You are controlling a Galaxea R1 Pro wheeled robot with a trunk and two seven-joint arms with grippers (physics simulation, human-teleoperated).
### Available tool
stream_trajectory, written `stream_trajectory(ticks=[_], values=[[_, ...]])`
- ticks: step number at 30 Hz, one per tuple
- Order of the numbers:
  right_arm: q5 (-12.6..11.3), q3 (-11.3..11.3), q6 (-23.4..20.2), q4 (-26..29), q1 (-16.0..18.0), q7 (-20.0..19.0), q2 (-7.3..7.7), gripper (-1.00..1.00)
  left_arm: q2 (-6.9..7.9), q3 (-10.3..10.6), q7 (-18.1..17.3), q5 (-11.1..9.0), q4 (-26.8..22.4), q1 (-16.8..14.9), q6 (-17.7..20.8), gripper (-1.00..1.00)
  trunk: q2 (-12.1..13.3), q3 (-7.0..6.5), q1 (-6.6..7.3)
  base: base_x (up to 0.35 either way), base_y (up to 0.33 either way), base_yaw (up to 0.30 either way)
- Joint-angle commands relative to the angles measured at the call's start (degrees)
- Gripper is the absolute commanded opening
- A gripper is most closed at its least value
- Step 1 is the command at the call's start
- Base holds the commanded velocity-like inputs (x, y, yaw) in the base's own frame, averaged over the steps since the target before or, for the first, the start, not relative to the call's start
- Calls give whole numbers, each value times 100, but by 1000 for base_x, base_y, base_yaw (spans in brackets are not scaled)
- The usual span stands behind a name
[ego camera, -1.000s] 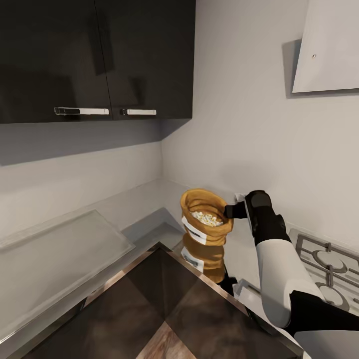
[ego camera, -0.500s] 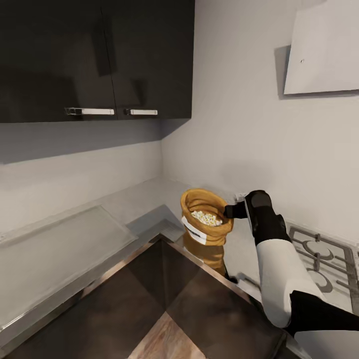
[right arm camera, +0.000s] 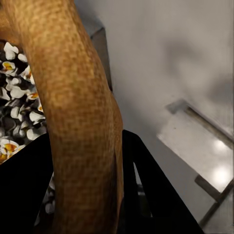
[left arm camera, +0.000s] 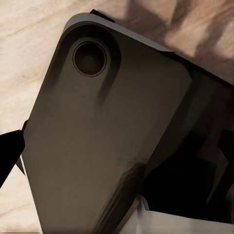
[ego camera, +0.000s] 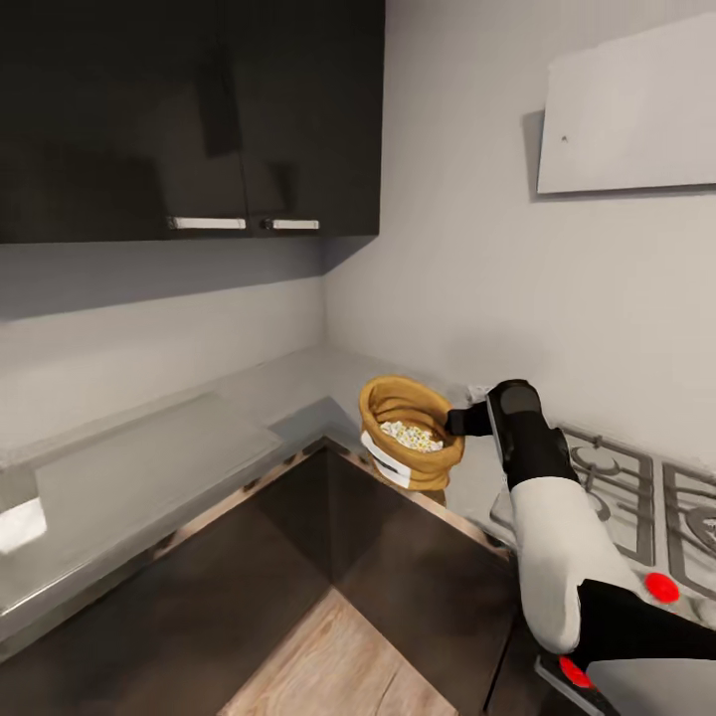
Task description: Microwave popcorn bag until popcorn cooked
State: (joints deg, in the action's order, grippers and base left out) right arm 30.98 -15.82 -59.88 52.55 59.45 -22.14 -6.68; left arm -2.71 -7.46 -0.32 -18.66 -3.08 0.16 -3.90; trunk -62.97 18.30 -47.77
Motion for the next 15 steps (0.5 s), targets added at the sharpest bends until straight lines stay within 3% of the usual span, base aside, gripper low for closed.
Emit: stream_trajectory(ticks=[1, 6, 15], values=[[33, -25, -12, -1, 6, -54, -6, -100, -2, -44, -3, 3, -8, 2, -6, 100, -5, 6, 3, -345, 0, 0], [-460, -4, -12, -50, 6, -54, 15, -100, -2, -45, -3, 3, -8, 2, -6, 100, -5, 6, 3, -345, 0, 0], [-531, 265, -12, -69, 6, -45, 21, -100, -2, -45, -3, 3, -8, 2, -6, 100, -5, 6, 3, -345, 0, 0]])
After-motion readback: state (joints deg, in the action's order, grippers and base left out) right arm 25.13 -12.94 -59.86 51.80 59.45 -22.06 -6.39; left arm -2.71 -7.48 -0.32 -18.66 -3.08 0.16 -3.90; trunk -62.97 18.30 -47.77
